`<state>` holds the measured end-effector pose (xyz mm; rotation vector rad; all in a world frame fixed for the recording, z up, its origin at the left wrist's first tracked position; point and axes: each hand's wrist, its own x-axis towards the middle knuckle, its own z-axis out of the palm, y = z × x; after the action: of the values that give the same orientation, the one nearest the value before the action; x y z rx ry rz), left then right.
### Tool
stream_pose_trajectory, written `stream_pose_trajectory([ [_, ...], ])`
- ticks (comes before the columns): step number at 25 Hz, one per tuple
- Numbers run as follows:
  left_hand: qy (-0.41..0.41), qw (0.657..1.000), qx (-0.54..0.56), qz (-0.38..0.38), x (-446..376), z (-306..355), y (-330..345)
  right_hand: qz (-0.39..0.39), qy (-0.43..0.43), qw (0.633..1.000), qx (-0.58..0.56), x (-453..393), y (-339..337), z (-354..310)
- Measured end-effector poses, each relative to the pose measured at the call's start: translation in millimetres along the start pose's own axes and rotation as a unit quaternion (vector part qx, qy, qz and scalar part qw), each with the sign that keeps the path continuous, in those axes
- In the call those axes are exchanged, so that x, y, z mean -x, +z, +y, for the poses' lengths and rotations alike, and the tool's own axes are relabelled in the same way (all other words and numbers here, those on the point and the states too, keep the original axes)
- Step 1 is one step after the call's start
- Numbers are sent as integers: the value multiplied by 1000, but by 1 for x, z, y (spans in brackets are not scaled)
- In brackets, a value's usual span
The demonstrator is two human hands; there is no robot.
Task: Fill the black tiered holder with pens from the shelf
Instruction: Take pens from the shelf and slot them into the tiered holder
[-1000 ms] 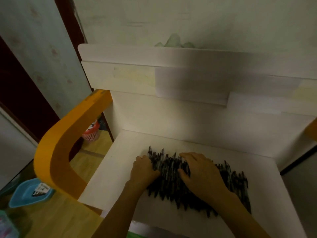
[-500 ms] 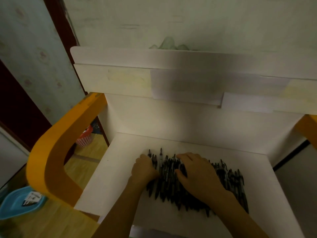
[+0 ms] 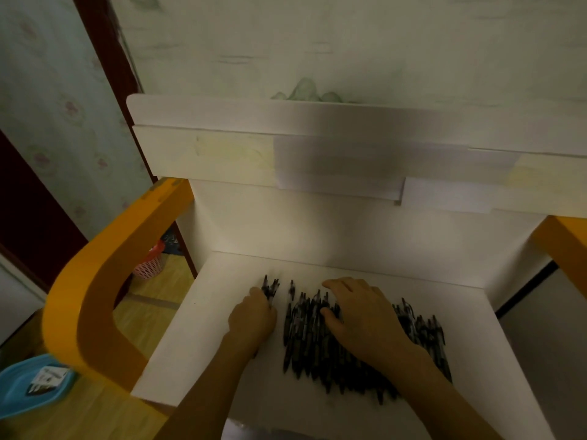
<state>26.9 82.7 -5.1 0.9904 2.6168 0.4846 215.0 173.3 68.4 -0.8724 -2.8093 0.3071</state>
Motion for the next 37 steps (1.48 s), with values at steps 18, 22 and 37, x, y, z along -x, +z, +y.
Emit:
stream_pose_trajectory([
  [18,202,907,355,-103,36,86,-94,143,80,983,76,55,-104,-1],
  [22,252,873,381,-172,75,149,-106,197,134,965,111,97,-147,14],
  [37,411,744,426,-309,274,467,-41,319,303,877,194,357,-299,210],
])
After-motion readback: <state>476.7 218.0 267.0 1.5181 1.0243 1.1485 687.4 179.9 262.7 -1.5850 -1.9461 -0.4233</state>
